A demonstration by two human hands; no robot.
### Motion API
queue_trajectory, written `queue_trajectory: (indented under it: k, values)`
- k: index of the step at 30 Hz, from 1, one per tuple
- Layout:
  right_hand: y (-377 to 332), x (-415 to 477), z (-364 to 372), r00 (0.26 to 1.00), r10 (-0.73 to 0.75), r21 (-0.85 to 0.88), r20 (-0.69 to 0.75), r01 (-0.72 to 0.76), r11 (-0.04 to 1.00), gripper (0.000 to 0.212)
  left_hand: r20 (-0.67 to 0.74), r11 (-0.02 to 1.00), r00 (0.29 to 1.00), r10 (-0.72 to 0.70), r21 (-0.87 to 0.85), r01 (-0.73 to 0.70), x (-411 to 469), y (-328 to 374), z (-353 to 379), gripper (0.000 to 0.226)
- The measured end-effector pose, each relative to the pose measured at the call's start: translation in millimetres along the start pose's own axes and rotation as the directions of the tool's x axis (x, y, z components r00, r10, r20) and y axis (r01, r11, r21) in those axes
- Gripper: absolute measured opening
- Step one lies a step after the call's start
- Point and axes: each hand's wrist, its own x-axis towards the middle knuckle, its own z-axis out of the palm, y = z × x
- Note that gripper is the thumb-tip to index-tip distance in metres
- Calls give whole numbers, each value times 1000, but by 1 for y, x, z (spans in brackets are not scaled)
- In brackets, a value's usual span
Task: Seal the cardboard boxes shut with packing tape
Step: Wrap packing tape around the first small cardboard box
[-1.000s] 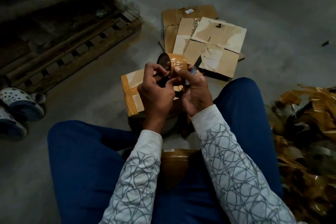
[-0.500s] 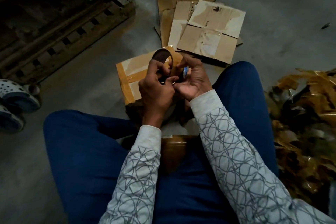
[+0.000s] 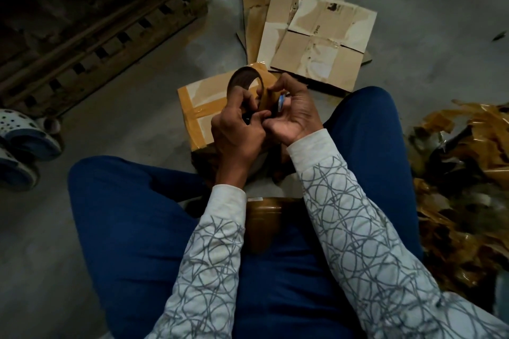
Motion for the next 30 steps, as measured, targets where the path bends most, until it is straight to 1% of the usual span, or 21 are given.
queue_trajectory:
  k: [2,10,14,21,23,27,28,30]
  values:
    - [0,0,-1,1000,11,16,-25,-10,1000,7,7,1000,1000,9,11,-10,-2,-1,0,24]
    - [2,1,2,997,29,-6,-71,-29,1000,10,8,999,999,33,40,-33,-6,-3,-1,23]
    - [4,0,3,996,19,-6,-92,-20,1000,15,-2,1000,1000,8,25,-8,-7,-3,-1,25]
    - [5,-5,7,995,5,-36,-99,-9,999,15,-4,998,998,-55,-3,55,-8,-3,-2,26]
    - [7,-4,7,992,3,-47,-122,-9,999,15,-11,998,998,-63,-2,63,-8,-3,-3,27]
    - [16,2,6,983,-14,-1,-184,14,1000,21,-12,999,999,-45,15,45,-9,-2,-3,24]
    - [17,2,5,985,-29,-10,-173,27,1000,23,-18,999,999,-49,14,49,-9,-1,-4,24]
    - [16,-5,6,995,-48,-52,-91,44,998,25,-35,997,996,-76,-12,76,-6,0,-5,26]
